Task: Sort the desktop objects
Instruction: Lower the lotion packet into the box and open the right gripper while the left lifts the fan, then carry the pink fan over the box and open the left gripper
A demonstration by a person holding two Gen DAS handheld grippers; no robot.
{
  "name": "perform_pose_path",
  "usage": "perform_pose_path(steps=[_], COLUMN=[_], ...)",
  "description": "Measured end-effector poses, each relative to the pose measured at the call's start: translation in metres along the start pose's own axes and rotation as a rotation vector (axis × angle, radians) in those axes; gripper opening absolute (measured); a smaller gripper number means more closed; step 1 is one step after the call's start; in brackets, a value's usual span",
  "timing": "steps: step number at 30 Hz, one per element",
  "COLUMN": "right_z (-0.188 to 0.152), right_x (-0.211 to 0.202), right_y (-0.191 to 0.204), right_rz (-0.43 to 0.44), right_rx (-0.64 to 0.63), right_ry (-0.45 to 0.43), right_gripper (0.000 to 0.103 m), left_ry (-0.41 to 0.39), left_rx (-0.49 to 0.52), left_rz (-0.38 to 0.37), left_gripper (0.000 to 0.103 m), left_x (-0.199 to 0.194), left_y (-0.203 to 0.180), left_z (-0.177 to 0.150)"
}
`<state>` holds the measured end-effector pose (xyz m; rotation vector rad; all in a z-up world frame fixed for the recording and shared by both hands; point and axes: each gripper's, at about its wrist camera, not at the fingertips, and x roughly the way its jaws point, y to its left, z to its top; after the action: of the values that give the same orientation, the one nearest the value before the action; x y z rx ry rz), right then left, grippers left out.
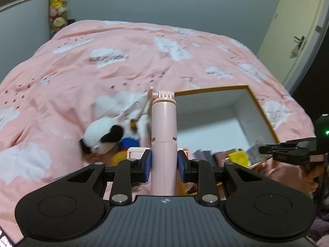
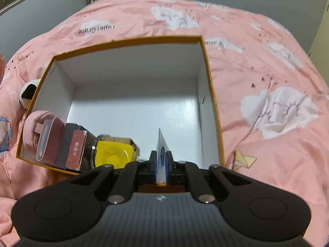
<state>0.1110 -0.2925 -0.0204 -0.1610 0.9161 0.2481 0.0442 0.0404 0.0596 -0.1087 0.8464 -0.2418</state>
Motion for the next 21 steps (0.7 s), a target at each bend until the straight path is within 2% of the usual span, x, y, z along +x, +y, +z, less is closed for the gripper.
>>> perform_pose_path(steps=[2,4,5,6,8,12,15,21], right_z=[0.001,0.005,0.006,0.008,0.01,0.016,0.018,0.009], right_x=[-0.009,-0.023,-0.033,-0.044,-0.059,-0.059,-0.045,-0.025], right_y=[0.002,0.006,0.008,0.009,0.009,0.009,0.007,-0.002], right_rz=[-0.029,-0.061,-0.041,0.013,0.19,0.514,0.651,0.793], right_rx=[-0.009,-0.012,-0.008,0.009,0.067,0.219,0.323,0.456], right_ry=[-0.036,-0.097,-0.137,-0.172,-0.219,-0.216,-0.184,-0.112], right_gripper=[0.02,0.026,0.026,0.026,0.026,0.026,0.026,0.025], left_ry=[-0.008,-0.013,-0.014,-0.014,-0.013,-0.01,-0.006,-0.029], left_rx=[0.008,0.014,0.015,0.016,0.023,0.036,0.043,0.038], left_rz=[-0.021,-0.041,-0.051,-0.064,-0.09,-0.143,-0.171,-0.228], left_gripper=[0.03,0.03,0.03,0.03,0.03,0.03,0.03,0.03], left_x=[0.002,0.004,0.005,0.007,0.01,0.018,0.023,0.026], left_y=[-0.007,-0.013,-0.016,-0.019,-0.025,-0.038,-0.047,-0.056], left_z=[0.003,0.006,0.006,0.007,0.008,0.007,0.006,0.007])
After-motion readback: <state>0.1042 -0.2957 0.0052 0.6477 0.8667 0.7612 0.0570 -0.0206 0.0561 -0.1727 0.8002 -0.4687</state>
